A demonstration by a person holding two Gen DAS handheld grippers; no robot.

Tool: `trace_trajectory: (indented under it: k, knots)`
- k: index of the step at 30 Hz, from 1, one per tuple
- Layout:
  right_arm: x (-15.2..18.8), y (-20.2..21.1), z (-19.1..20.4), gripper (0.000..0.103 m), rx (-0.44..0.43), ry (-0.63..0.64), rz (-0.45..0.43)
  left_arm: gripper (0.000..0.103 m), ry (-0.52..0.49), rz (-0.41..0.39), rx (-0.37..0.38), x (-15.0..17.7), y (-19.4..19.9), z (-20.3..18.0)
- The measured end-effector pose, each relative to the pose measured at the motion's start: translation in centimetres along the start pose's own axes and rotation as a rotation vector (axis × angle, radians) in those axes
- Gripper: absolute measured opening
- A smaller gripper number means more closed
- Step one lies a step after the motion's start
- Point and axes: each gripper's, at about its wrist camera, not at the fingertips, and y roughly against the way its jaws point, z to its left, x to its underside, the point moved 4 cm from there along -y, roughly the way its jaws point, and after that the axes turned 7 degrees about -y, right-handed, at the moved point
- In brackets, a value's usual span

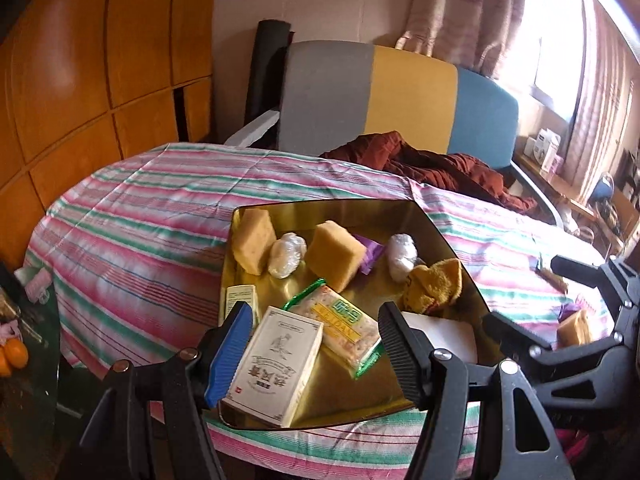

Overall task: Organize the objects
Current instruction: 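Move both open tools from the tray back to the item pile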

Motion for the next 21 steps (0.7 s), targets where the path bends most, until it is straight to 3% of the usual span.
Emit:
trace_trajectory:
  k: [12, 21]
  knots:
    - [1.2, -0.1, -4.9, 0.103, 0.062, -0.084, 0.016, 0.066, -0.142, 0.01, 0.017, 0.0, -0.3, -4.3]
    - [2.5, 0.3, -11.1, 0.103, 0.146, -0.168, 0.042, 0.066, -0.226, 0.024, 0.055, -0.2, -0.7, -7.4]
